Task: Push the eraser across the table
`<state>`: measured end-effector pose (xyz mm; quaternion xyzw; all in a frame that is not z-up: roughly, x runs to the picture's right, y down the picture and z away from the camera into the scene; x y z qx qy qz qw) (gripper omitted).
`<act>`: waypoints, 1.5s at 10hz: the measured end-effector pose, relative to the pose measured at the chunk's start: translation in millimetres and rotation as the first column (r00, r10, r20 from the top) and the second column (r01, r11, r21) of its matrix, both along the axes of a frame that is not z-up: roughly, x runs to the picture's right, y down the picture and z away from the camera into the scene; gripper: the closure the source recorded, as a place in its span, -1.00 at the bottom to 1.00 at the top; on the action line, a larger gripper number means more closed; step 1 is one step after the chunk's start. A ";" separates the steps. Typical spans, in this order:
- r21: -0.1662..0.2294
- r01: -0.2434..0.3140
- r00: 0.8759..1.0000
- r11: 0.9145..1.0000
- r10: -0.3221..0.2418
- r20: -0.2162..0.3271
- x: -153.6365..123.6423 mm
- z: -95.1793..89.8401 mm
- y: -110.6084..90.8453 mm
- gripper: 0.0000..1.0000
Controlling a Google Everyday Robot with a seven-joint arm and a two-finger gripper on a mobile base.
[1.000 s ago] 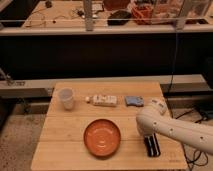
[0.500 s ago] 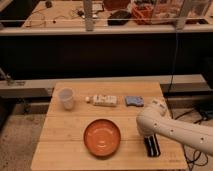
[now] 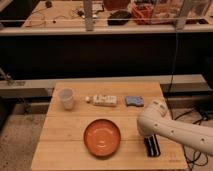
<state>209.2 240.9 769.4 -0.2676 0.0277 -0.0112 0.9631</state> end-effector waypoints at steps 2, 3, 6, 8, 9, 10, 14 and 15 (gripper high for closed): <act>0.002 0.002 1.000 1.000 -0.002 0.006 0.7 1.2 1.2 1.00; 0.004 0.000 1.000 1.000 -0.001 0.007 1.8 1.7 1.4 1.00; 0.009 0.004 1.000 1.000 -0.004 0.015 0.9 3.7 2.3 1.00; 0.013 0.000 1.000 1.000 0.000 0.017 1.0 4.8 1.3 1.00; 0.014 -0.002 1.000 1.000 0.002 0.018 1.2 5.1 1.5 1.00; 0.016 -0.004 1.000 1.000 0.004 0.019 1.9 5.3 1.6 1.00; 0.023 -0.012 1.000 1.000 0.011 0.027 1.6 8.1 1.1 1.00; 0.025 -0.014 1.000 1.000 0.014 0.028 2.4 8.4 1.3 1.00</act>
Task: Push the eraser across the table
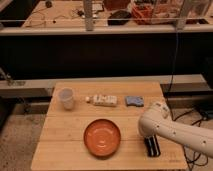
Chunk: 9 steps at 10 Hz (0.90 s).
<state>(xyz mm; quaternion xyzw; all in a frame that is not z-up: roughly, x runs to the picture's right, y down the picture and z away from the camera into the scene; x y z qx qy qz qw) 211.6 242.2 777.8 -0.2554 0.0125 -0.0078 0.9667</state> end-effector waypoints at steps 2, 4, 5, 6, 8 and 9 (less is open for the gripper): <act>0.002 -0.004 1.000 1.000 0.004 0.003 0.2 1.0 0.8 1.00; 0.004 -0.006 1.000 1.000 0.006 0.007 -0.9 2.1 0.3 1.00; 0.005 -0.008 1.000 1.000 0.008 0.008 -1.0 2.6 0.3 1.00; 0.007 -0.010 1.000 1.000 0.010 0.009 -1.4 3.3 -0.3 1.00; 0.006 -0.013 1.000 1.000 0.013 0.011 -3.7 4.7 -0.3 1.00; 0.007 -0.014 1.000 1.000 0.014 0.013 -4.9 5.5 -0.5 1.00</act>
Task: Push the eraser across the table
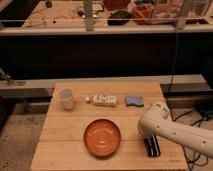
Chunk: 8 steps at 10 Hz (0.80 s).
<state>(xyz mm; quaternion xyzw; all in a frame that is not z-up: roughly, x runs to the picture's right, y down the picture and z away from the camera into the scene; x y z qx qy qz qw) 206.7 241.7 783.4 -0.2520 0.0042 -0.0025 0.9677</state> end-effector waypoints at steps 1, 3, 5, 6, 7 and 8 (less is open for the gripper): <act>0.002 -0.002 1.000 1.000 0.002 0.001 -0.6 0.7 -0.9 1.00; 0.003 -0.011 1.000 1.000 0.011 0.001 0.7 1.6 -0.6 1.00; 0.004 -0.013 1.000 1.000 0.013 0.004 0.2 2.7 -1.4 1.00; 0.005 -0.013 1.000 1.000 0.012 0.007 -1.0 3.5 -1.9 1.00; 0.004 -0.015 1.000 1.000 0.015 0.008 -1.1 4.6 -2.0 1.00; 0.004 -0.019 1.000 1.000 0.019 0.009 -0.9 5.3 -2.3 1.00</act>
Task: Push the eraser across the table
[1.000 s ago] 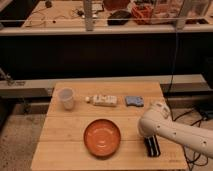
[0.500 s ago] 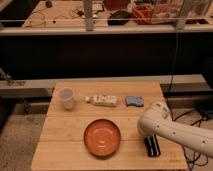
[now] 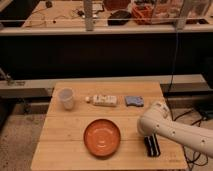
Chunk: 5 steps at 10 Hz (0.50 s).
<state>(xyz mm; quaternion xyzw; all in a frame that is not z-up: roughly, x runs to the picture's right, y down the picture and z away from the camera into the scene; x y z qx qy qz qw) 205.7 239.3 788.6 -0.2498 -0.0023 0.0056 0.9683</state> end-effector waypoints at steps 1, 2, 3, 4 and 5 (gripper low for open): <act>0.000 -0.003 1.000 1.000 0.003 0.000 0.5 0.7 -0.1 1.00; 0.001 -0.006 1.000 1.000 0.006 0.001 -0.1 2.0 -1.2 1.00; 0.001 -0.007 1.000 1.000 0.007 0.004 -0.8 3.0 -2.1 1.00; 0.001 -0.009 1.000 1.000 0.009 0.004 0.2 3.3 -1.5 1.00; 0.001 -0.015 1.000 1.000 0.015 0.004 1.6 4.0 -0.9 1.00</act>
